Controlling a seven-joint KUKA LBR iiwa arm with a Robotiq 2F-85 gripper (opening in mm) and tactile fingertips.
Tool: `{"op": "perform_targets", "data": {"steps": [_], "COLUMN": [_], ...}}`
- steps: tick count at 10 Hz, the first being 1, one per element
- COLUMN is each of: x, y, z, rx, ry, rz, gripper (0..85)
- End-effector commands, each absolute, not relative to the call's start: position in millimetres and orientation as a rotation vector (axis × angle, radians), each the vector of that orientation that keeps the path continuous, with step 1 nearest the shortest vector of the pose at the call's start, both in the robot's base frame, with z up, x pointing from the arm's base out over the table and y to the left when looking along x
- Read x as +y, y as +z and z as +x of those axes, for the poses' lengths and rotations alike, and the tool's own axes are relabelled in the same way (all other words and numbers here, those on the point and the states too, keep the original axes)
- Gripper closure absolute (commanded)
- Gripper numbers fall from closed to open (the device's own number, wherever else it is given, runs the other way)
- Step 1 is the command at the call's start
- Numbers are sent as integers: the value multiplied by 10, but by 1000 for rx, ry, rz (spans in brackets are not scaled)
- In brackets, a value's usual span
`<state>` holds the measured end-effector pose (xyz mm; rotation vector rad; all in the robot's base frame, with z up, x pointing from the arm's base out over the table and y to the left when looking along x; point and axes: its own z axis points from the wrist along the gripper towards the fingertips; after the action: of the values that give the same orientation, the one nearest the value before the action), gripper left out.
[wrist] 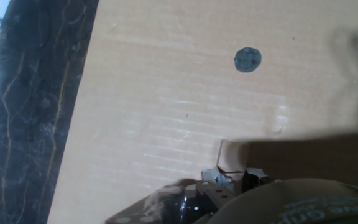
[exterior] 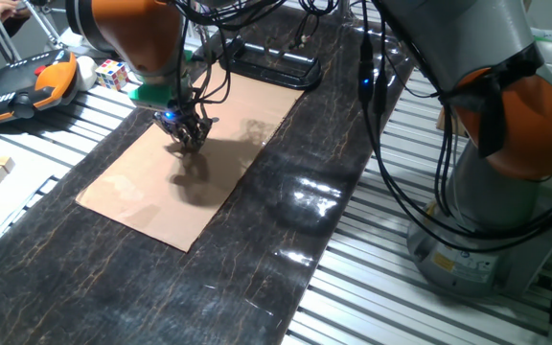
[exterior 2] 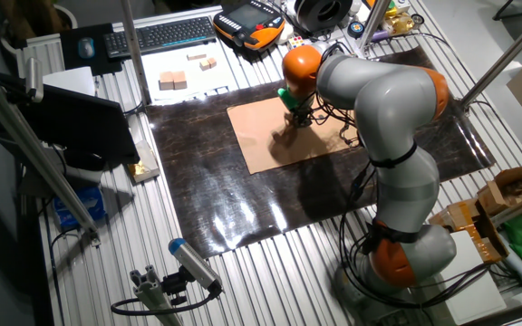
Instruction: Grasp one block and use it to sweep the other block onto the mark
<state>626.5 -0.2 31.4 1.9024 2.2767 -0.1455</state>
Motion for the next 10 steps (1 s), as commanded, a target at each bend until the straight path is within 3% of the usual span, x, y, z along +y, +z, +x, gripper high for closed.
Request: {"op": "perform_targets", "data": {"steps": [1,10], "x": [-10,-55], "y": [319,334], "z": [6269,6275], "rx": [2273,2257], "ry": [-145,-170], "rz": [1906,1921], "gripper": [843,843]}}
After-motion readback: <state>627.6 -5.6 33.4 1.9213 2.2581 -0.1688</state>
